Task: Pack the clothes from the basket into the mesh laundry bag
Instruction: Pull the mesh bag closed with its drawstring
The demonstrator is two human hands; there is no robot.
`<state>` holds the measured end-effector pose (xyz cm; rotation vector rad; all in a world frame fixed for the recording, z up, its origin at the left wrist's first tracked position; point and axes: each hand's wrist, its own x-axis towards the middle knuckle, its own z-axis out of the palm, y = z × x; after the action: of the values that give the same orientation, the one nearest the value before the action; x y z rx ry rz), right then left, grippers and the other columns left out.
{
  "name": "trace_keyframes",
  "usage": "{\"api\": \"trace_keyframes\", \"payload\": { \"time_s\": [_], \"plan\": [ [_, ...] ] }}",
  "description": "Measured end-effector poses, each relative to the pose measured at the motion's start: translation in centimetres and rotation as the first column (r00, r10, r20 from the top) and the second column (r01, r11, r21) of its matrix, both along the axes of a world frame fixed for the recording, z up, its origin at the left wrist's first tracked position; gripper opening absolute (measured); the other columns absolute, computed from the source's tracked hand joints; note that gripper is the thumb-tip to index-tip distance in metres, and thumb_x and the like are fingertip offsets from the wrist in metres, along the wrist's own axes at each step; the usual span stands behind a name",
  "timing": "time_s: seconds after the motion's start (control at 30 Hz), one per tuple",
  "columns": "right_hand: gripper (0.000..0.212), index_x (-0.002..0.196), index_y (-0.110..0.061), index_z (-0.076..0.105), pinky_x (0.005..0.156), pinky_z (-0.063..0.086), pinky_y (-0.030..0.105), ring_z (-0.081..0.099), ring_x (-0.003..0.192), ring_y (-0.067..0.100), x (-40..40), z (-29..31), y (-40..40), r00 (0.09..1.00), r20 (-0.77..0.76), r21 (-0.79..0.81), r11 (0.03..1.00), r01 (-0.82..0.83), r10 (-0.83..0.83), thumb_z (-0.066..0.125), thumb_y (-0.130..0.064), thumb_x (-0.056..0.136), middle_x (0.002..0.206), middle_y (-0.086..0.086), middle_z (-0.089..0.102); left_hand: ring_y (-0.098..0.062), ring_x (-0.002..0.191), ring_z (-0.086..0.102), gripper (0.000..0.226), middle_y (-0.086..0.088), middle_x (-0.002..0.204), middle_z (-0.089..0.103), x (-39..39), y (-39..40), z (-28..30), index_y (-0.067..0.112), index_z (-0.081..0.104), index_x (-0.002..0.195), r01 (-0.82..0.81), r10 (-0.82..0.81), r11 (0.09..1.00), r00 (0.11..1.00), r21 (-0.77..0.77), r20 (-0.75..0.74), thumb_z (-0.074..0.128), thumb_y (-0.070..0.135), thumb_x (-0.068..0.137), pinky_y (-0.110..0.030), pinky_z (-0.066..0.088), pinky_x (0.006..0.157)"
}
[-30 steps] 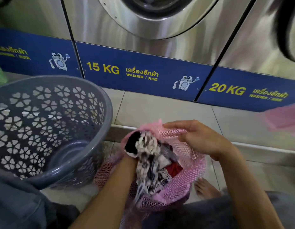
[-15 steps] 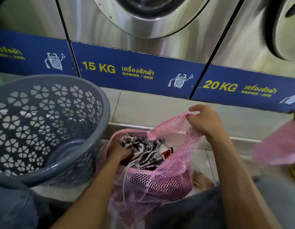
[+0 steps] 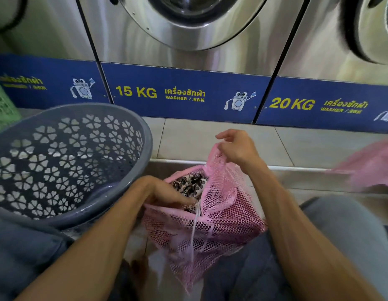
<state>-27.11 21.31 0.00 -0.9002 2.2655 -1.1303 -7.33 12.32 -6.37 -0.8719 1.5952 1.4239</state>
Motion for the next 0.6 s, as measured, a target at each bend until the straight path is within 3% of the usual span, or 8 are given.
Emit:
{"api": "trace_keyframes", "payload": {
  "time_s": [0.07,0.17,0.27,0.4,0.43,0.5,0.53,0.6],
  "plan": [
    [0.038,0.105,-0.026,0.073,0.069,0.065,0.046,0.069,0.089,0.029,0.4,-0.4,0.1,0.996,0.056,-0.02,0.998,-0.066,0.067,0.064,0.002,0.082,0.125,0.008,0.06,-0.023,0.104,0.067,0.051,0.0,0.108,0.075,-0.4,0.0,0.6,0.024,0.078,0.105,0.09,-0.106,0.985,0.988,-0.146,-0.108,0.061,0.067,0.083,-0.037,0.049,0.104],
    [0.045,0.107,-0.024,0.075,0.076,0.064,0.05,0.071,0.094,0.025,0.6,-0.4,0.2,0.989,0.069,-0.066,0.99,-0.128,0.132,0.062,0.008,0.078,0.123,0.008,0.062,-0.014,0.088,0.062,0.027,0.004,0.09,0.073,-1.5,1.0,0.5,0.027,0.07,0.08,0.055,-0.177,0.928,0.935,-0.367,-0.308,0.077,0.053,0.076,-0.04,0.052,0.096],
    [0.049,0.094,-0.028,0.073,0.087,0.061,0.05,0.072,0.106,0.025,0.5,0.1,-0.1,0.989,0.093,-0.157,0.982,-0.102,0.117,0.06,0.015,0.076,0.111,-0.003,0.069,-0.014,0.093,0.062,0.048,0.002,0.107,0.071,-3.0,2.7,-0.4,0.023,0.072,0.097,0.018,-0.161,0.895,0.945,-0.446,-0.285,0.072,0.065,0.073,-0.033,0.049,0.085],
    [0.047,0.087,-0.028,0.071,0.079,0.064,0.046,0.074,0.102,0.026,-0.3,0.6,0.0,0.992,0.114,-0.285,0.959,-0.017,0.051,0.058,0.016,0.076,0.106,-0.007,0.073,-0.025,0.13,0.052,0.097,0.0,0.145,0.054,-3.9,5.8,-2.0,0.025,0.064,0.128,0.324,-0.386,0.841,0.921,-0.434,-0.06,0.042,0.095,0.065,-0.048,0.038,0.11],
    [0.045,0.088,-0.025,0.071,0.072,0.065,0.042,0.074,0.1,0.028,-0.5,0.8,0.1,0.989,0.145,-0.315,0.949,0.016,0.031,0.058,0.017,0.077,0.106,-0.004,0.074,-0.024,0.129,0.052,0.092,-0.002,0.143,0.055,-3.7,6.4,-2.2,0.022,0.064,0.128,0.32,-0.395,0.832,0.915,-0.453,-0.08,0.041,0.09,0.071,-0.048,0.038,0.11],
    [0.042,0.09,-0.019,0.072,0.061,0.061,0.032,0.076,0.093,0.032,-1.1,1.0,0.2,0.978,0.207,-0.352,0.932,0.087,-0.013,0.057,0.018,0.079,0.107,0.001,0.074,-0.016,0.1,0.061,0.061,0.0,0.107,0.066,-3.5,6.4,-3.0,0.014,0.069,0.111,0.159,-0.278,0.879,0.937,-0.449,-0.213,0.055,0.067,0.086,-0.034,0.048,0.091],
    [0.041,0.091,-0.017,0.072,0.059,0.059,0.03,0.077,0.089,0.032,-1.4,1.1,0.2,0.971,0.236,-0.363,0.924,0.12,-0.033,0.056,0.019,0.08,0.107,0.003,0.075,-0.011,0.083,0.059,0.04,0.004,0.089,0.064,-3.3,6.0,-3.2,0.015,0.071,0.1,0.05,-0.19,0.91,0.933,-0.412,-0.307,0.063,0.053,0.089,-0.027,0.047,0.076],
    [0.041,0.095,-0.011,0.073,0.061,0.058,0.032,0.075,0.083,0.028,-1.8,1.4,0.3,0.955,0.29,-0.388,0.904,0.18,-0.065,0.052,0.021,0.079,0.103,0.006,0.075,-0.011,0.071,0.059,0.009,0.006,0.076,0.067,-3.1,4.3,-2.7,0.026,0.073,0.087,-0.169,-0.018,0.917,0.888,-0.362,-0.46,0.07,0.034,0.089,-0.024,0.044,0.065]
  ]
}}
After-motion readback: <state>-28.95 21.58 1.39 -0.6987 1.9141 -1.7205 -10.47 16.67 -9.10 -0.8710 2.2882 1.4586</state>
